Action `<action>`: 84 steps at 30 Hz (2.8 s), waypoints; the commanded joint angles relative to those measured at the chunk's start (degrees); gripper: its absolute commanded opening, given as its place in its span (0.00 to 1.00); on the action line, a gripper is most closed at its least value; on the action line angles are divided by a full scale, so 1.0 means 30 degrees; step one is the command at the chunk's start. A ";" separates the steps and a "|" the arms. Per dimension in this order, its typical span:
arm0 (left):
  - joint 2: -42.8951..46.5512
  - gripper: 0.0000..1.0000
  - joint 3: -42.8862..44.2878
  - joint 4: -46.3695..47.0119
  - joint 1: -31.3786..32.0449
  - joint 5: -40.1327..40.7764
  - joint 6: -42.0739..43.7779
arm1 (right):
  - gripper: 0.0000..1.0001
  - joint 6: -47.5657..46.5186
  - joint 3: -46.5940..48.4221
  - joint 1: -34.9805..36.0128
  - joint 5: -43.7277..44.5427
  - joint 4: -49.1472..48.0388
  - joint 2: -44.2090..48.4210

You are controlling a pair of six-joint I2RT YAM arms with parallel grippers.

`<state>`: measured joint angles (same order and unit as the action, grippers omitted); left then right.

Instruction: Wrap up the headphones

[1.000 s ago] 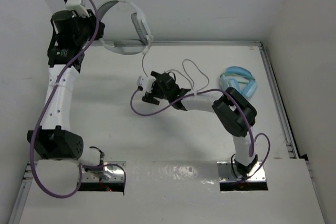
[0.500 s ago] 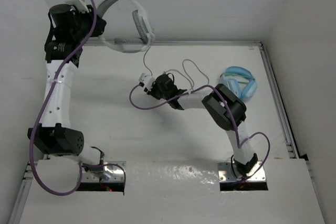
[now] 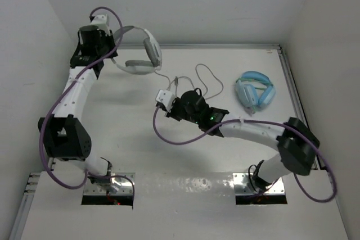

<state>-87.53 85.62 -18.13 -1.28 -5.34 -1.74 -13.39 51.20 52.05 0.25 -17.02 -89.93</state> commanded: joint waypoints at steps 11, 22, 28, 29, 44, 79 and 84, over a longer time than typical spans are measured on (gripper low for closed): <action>0.0462 0.00 -0.4252 0.4988 0.6693 0.8959 0.8691 | 0.00 -0.4147 0.6427 0.2572 0.7558 0.9773 0.4578; 0.2632 0.00 -0.6335 0.3119 0.8395 0.5332 1.1887 | 0.00 -0.4737 0.7485 -0.2348 0.7626 1.1005 0.4136; 0.2749 0.00 -0.4755 -0.1330 0.8424 0.0175 1.0659 | 0.00 -0.5003 0.6604 -0.5277 0.2823 0.8399 0.4342; 0.2808 0.00 -0.4346 -0.1658 0.8424 -0.0207 1.0106 | 0.00 -0.4768 0.6721 -0.6064 0.2295 0.7932 0.4255; 0.3159 0.00 -0.0653 -0.5410 0.8074 -0.4926 0.4627 | 0.00 0.0680 0.4589 -0.9731 -0.1489 0.3364 0.2028; 0.0407 0.00 1.1215 -0.6029 0.1804 -0.9847 -0.6626 | 0.62 1.1316 0.1743 -0.7714 -0.5973 -0.9176 -0.7434; 0.0377 0.00 1.0482 -0.5529 0.1481 -0.9938 -0.7126 | 0.22 1.2284 0.0864 -0.7097 -0.4861 -1.2284 -0.7494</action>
<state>-87.31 116.64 -38.89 4.08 -33.39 -17.82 20.91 54.70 29.56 -16.53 -43.00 -112.62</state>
